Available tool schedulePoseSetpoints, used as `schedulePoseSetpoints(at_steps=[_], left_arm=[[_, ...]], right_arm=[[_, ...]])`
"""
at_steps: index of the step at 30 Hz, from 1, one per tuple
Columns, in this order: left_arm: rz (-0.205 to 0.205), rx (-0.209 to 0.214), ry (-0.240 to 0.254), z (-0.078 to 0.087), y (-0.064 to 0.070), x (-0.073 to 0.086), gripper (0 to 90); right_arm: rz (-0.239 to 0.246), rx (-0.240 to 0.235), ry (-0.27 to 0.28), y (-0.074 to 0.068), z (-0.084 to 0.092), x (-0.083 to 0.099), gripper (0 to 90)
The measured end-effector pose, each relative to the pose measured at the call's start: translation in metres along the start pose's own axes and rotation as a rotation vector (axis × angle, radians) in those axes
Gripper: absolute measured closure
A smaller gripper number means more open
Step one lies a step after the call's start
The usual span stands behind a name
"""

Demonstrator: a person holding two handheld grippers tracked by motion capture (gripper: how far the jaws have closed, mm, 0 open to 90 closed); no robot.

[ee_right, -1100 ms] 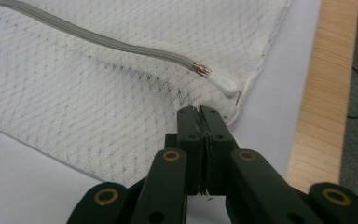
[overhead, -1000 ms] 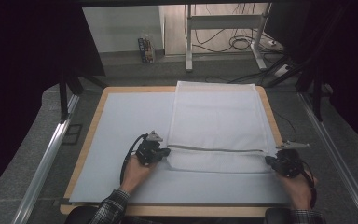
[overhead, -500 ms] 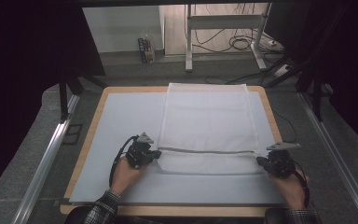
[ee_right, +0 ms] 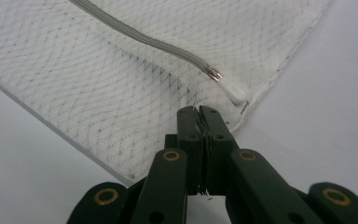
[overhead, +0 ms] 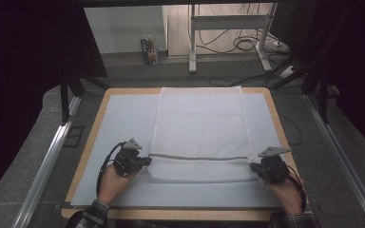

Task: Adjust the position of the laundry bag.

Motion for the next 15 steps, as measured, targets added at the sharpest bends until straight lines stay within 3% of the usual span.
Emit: schedulePoseSetpoints(at_steps=[15], left_arm=[[0.009,-0.025,-0.03,0.016,0.002,0.028,89.3]], right_arm=[[0.036,-0.059,-0.008,-0.025,-0.002,-0.002,86.9]])
Point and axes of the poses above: each handheld gripper's, and its own axes: z roughly backward along the jaws, x roughly out of its underside, y roughly to its right, the point moved 9 cm from there along -z, roughly forward along the jaws, and after that the axes turned 1 degree about -z, right-handed, at the moved point
